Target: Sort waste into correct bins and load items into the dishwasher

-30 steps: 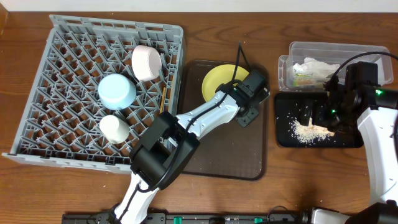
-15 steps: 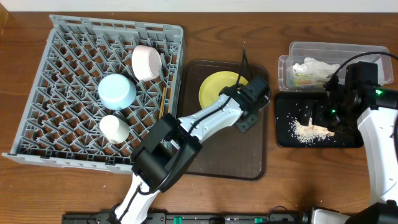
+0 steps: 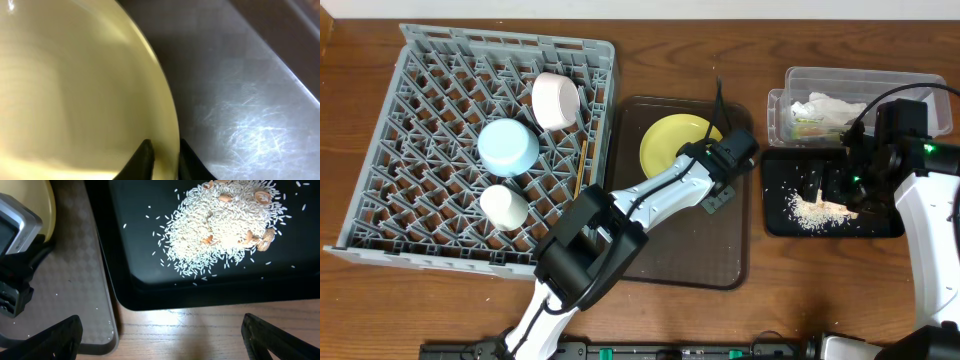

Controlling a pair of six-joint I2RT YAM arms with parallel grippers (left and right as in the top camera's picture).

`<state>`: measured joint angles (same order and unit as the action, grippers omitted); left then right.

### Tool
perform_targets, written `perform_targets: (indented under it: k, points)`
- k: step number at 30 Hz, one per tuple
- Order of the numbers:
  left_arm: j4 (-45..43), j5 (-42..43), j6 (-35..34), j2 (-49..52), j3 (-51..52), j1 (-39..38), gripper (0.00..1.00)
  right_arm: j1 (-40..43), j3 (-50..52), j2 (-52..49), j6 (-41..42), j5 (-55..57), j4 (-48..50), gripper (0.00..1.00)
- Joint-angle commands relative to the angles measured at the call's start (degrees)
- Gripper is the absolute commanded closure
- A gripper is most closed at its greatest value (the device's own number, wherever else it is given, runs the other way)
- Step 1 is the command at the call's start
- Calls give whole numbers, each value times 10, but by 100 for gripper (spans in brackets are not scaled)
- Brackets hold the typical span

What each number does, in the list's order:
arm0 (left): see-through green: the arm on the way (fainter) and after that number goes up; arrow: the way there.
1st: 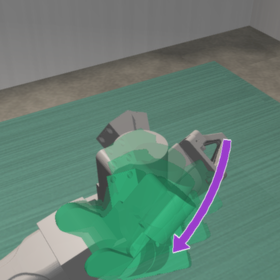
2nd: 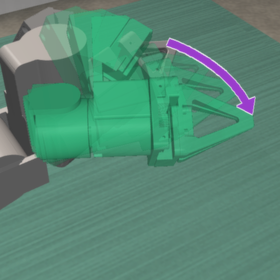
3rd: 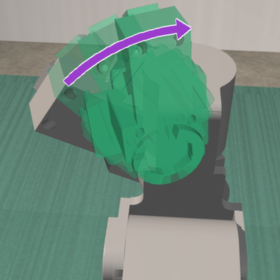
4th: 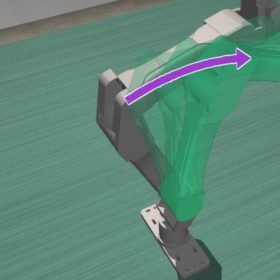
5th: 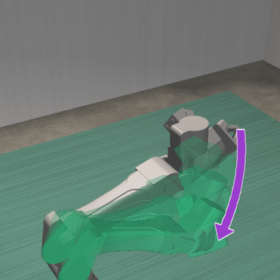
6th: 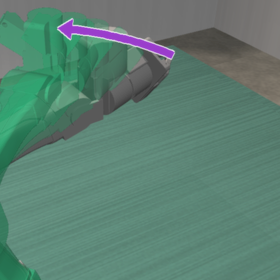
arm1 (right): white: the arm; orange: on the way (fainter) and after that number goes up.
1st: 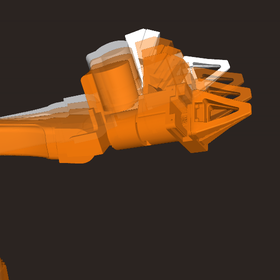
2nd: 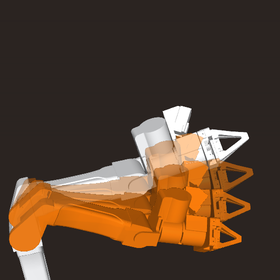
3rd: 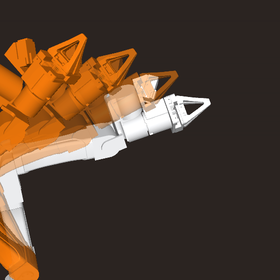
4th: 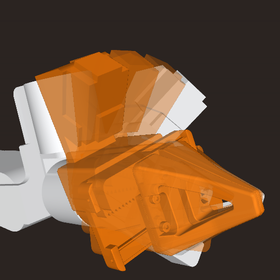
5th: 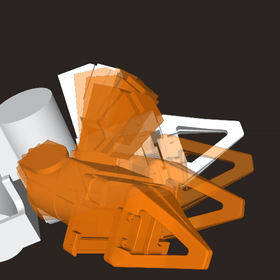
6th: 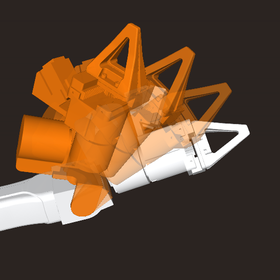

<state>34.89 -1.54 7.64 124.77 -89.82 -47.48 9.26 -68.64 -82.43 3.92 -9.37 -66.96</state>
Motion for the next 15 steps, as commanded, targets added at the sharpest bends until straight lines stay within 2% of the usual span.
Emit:
perform_targets:
  k: [1,3,8,15]
  points:
    - [16,-12,0,44,15,0,91,3,-11,8,7,-1,-1,1]
    - [18,-12,0,44,15,0,94,3,-11,8,7,-1,-2,1]
    - [44,-22,0,31,5,0,94,3,-11,8,7,-1,-2,1]
    - [70,-22,-10,-56,3,0,94,3,-11,8,7,-1,-2,1]
